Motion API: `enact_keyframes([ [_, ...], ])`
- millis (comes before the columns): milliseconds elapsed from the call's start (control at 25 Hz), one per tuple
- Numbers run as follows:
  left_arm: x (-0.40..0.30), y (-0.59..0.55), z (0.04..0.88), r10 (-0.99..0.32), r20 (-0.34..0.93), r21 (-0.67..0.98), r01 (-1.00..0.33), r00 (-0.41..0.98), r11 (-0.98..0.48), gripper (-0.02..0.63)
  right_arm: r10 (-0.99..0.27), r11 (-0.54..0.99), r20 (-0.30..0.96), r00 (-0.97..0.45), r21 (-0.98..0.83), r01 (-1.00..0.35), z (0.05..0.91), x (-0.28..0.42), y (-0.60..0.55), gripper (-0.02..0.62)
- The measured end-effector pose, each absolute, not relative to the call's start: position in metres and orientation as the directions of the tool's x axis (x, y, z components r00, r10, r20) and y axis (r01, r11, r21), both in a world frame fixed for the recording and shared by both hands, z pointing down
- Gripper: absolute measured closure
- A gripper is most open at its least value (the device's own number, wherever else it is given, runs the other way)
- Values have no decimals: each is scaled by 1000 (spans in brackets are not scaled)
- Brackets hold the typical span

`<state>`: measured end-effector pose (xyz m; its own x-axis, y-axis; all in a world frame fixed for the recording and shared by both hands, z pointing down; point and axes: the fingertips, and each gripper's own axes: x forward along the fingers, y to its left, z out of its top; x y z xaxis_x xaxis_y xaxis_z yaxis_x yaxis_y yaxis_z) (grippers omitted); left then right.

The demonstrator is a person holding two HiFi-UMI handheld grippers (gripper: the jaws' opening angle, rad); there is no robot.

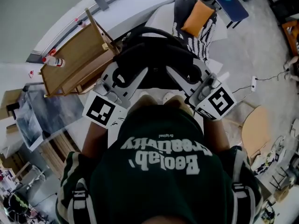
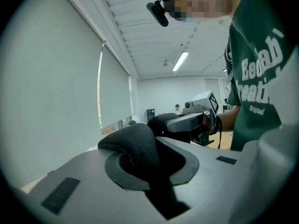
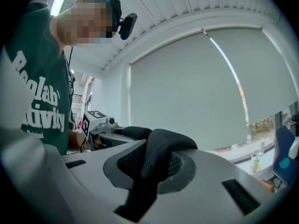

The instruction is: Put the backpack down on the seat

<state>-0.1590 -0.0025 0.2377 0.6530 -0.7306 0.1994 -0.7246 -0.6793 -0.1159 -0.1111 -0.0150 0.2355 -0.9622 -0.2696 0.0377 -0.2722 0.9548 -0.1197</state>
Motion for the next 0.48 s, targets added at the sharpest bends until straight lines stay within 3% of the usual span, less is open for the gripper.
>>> enact_keyframes([
  [240, -41, -35, 244, -627, 202, -82, -625, 752, -776, 532, -417, 900, 43, -908, -125, -419, 238, 8, -40, 525],
  [480, 34, -52, 259, -564, 200, -60, -565, 801, -823, 532, -493, 861, 45, -869, -124, -494, 248, 83, -51, 523],
])
